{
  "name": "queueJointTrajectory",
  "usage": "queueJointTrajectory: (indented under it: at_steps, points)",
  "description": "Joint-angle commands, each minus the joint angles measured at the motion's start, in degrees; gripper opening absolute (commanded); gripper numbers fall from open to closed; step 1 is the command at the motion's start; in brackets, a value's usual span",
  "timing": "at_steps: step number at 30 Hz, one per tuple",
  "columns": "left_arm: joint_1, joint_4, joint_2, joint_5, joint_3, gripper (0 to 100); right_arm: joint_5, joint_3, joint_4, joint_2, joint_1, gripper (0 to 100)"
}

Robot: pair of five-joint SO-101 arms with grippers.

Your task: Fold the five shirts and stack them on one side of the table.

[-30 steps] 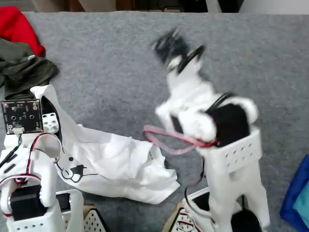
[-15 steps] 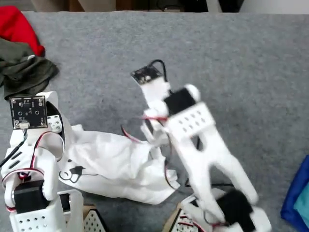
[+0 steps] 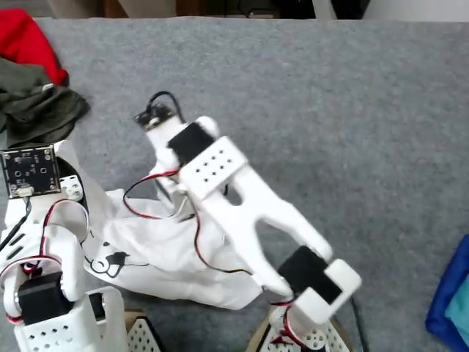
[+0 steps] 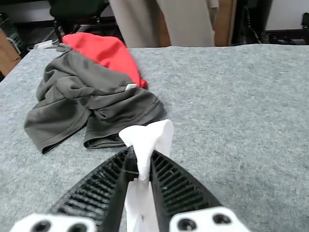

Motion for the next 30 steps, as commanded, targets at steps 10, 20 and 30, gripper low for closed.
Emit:
queueJointTrajectory:
  at_steps: [10, 20, 30]
  points:
    - [-0.5, -1.4, -0.4, -0.2, -0.2, 2, -0.6, -3.1, -2.7, 8.8, -1.4, 12.2]
    - [-0.6, -1.4, -0.4, -0.4, -0.2, 2, -0.4, -3.0, -4.6, 11.6, -1.3, 10.1]
    - [-0.6, -1.4, -0.4, -0.4, -0.5, 2, 1.8, -0.7, -8.9, 11.7, 5.8, 9.8]
